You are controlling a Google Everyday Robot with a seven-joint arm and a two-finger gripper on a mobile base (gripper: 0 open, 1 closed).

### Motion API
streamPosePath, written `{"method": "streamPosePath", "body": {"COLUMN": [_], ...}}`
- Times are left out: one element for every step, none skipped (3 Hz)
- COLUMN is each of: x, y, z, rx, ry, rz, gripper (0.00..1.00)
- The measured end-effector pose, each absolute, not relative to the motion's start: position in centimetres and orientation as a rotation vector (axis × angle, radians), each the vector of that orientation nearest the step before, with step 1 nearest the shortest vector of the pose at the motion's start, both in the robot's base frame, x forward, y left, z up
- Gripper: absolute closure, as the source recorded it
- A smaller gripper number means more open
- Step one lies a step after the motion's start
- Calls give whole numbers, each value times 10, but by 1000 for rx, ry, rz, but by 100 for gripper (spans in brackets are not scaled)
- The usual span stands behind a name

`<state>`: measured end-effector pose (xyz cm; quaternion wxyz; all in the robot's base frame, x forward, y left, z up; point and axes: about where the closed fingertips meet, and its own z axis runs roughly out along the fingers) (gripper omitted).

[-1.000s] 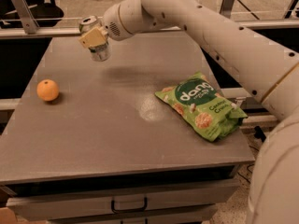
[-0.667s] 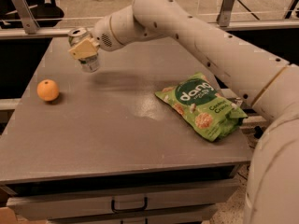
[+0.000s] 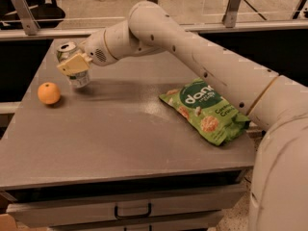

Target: Move 7up can near orange

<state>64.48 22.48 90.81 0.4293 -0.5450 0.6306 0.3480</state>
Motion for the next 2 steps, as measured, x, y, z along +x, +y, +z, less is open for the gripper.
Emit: {"method": "streamPosePath", "body": {"x": [631,625], "y": [235,237], "z": [900,896], "rx": [-1386,-1404], "ry": [1542,1523], "rz": [919,931], "gripper": [61,38]}}
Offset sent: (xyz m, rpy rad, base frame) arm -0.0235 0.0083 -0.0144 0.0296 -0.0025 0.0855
